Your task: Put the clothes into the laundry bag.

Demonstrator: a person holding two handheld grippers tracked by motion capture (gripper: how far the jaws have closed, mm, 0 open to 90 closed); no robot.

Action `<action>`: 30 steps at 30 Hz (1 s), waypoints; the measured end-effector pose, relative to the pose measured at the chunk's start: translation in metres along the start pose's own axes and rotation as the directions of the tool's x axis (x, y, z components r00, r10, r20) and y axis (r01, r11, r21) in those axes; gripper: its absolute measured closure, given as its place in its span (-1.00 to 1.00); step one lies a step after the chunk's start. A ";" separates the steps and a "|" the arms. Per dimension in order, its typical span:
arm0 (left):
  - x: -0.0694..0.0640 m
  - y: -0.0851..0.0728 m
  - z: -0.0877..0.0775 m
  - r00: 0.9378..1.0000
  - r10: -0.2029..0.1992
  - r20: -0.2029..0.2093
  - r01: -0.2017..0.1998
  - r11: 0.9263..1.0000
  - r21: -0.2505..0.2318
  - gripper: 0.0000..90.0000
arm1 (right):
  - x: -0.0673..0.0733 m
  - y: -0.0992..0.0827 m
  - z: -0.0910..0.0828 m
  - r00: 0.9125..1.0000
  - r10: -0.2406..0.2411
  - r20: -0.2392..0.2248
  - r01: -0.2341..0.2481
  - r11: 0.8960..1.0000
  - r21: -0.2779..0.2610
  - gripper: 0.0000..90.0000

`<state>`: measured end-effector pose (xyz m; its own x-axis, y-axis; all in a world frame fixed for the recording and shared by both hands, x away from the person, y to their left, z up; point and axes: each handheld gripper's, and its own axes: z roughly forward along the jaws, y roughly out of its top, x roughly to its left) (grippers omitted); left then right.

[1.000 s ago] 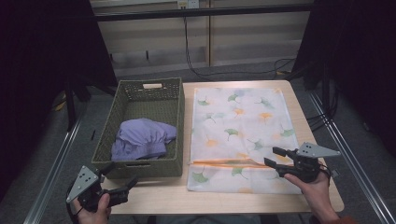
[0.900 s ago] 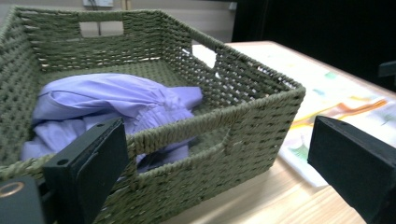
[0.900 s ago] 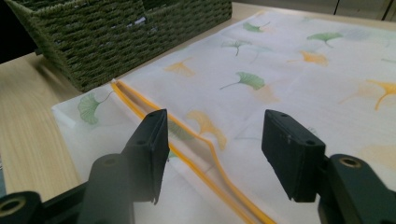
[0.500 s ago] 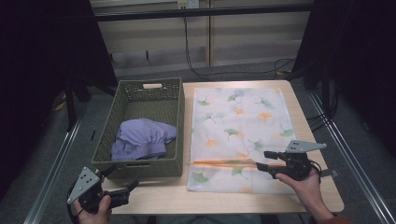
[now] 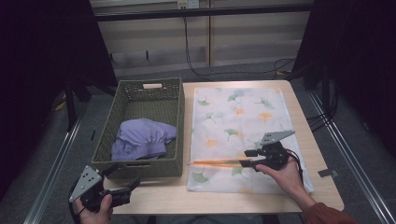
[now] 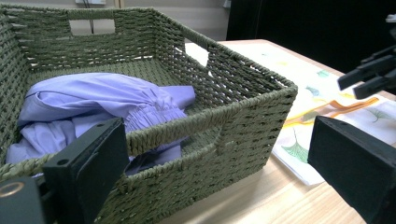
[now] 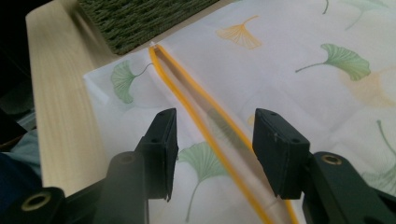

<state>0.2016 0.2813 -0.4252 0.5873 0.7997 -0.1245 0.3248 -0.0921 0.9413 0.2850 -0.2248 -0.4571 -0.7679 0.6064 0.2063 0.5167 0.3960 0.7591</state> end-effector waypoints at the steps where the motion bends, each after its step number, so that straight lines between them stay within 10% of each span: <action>1: 0.000 0.000 0.000 1.000 -0.002 0.003 0.002 1.000 0.000 -0.90 | -0.001 0.003 0.003 1.000 -0.007 0.004 0.007 1.000 0.000 0.13; 10: -0.001 0.000 0.001 1.000 0.000 -0.004 0.000 1.000 0.006 -0.90 | -0.008 0.020 0.018 0.999 -0.047 0.009 0.047 0.999 0.027 0.16; 12: -0.002 0.000 0.002 1.000 0.000 0.001 0.000 1.000 0.006 -0.90 | -0.016 0.014 0.024 1.000 0.002 0.017 -0.003 1.000 0.028 0.19; 30: 0.000 0.000 0.003 1.000 0.001 0.014 -0.002 1.000 0.012 -0.89 | -0.021 -0.009 0.036 0.995 -0.068 0.068 0.058 0.988 0.145 0.07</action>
<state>0.2038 0.2791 -0.4259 0.5985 0.7909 -0.1276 0.3328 -0.1006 0.9376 0.3104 -0.2163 -0.4907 -0.7738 0.6235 0.1113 0.5208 0.5265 0.6720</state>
